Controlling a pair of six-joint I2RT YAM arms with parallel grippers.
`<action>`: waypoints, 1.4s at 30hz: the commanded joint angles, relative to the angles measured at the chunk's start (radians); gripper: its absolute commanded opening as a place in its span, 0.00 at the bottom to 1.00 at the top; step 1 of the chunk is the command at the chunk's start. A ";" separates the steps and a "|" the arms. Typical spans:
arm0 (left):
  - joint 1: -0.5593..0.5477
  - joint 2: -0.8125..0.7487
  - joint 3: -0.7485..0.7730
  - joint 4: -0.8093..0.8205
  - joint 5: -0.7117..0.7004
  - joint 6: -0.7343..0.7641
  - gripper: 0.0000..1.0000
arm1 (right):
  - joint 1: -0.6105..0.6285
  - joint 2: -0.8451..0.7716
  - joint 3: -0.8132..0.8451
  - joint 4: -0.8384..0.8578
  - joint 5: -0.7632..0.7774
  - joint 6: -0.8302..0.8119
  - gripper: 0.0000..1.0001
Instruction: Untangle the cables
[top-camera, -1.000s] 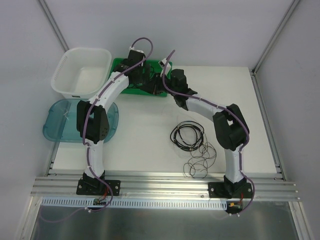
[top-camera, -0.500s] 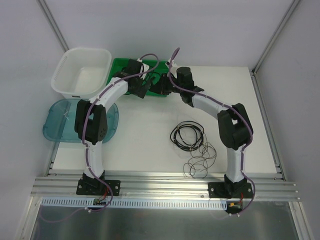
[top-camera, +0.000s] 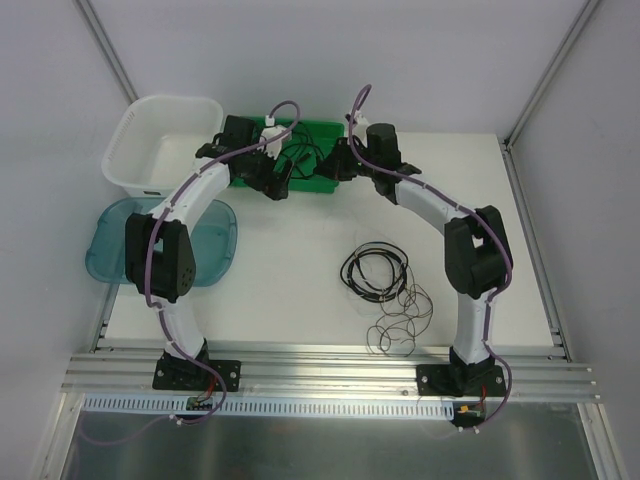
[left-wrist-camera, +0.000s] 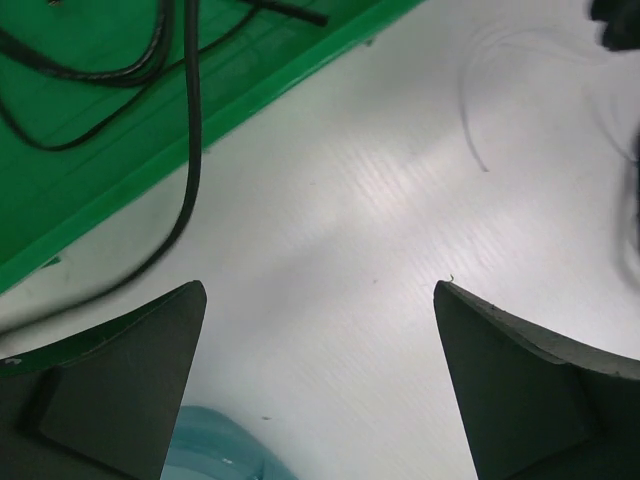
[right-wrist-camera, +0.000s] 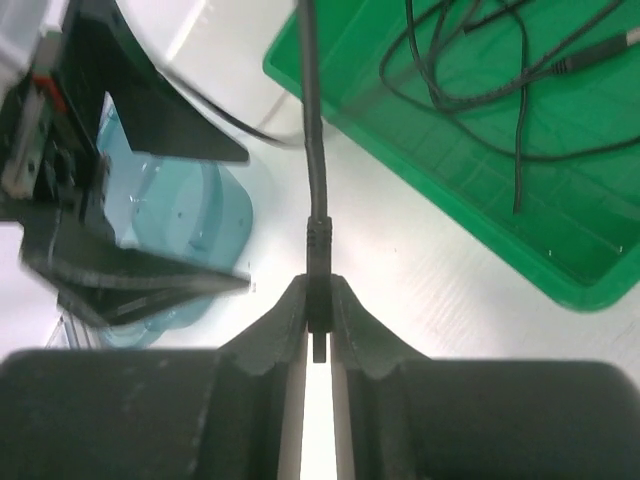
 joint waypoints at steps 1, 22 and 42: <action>-0.008 -0.071 -0.015 0.013 0.205 0.065 0.99 | -0.003 -0.005 0.078 0.000 0.024 -0.036 0.01; 0.023 -0.323 -0.205 0.277 -0.143 -0.480 0.99 | -0.007 0.260 0.324 0.008 0.311 0.081 0.50; -0.213 -0.685 -0.630 0.206 -0.238 -0.748 0.99 | -0.019 -0.437 -0.142 -0.430 0.618 -0.186 0.99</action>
